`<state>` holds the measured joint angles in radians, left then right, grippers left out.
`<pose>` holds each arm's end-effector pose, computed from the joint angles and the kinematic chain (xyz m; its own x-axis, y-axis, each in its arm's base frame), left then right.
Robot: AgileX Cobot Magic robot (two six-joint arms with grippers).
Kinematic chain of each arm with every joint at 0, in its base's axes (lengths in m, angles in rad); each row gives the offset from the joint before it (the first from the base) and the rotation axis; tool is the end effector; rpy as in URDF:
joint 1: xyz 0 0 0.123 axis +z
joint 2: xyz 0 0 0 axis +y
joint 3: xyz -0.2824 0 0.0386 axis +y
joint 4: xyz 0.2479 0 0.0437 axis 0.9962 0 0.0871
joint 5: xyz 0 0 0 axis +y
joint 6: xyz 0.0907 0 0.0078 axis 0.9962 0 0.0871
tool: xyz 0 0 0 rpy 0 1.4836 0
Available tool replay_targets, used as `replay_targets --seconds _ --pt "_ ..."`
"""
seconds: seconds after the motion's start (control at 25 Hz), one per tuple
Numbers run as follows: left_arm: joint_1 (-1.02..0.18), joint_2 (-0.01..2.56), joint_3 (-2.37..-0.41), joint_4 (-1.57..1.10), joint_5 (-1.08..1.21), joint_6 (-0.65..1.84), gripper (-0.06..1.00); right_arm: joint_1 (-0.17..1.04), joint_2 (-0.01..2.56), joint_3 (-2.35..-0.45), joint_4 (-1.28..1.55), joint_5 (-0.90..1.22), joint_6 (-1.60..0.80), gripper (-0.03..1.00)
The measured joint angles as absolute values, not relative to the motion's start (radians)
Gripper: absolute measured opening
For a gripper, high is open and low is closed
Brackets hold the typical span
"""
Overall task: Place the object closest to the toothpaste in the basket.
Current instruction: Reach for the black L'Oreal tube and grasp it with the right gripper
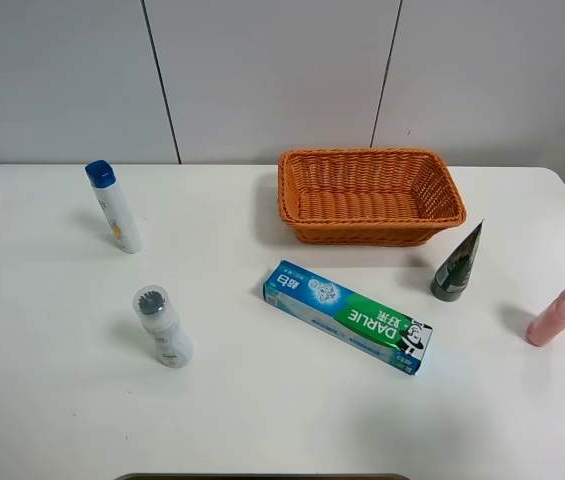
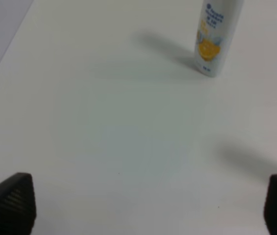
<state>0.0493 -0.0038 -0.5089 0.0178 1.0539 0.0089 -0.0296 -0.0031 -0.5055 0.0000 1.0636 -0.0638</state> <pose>-0.0063 0.0011 0.2802 -0.4390 -0.0039 -0.8985 -0.0554 0.9982 0.0227 -0.0061 0.0002 0.2784 -0.4517 -0.0504 -0.8907 0.0008 0.9984 -0.0569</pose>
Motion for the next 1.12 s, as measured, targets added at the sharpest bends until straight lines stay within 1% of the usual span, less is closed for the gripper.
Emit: replay_targets --seconds 1.12 --pt "0.049 -0.004 -0.509 0.018 1.054 0.009 0.94 -0.030 -0.003 -0.505 0.000 1.063 -0.064 0.99"
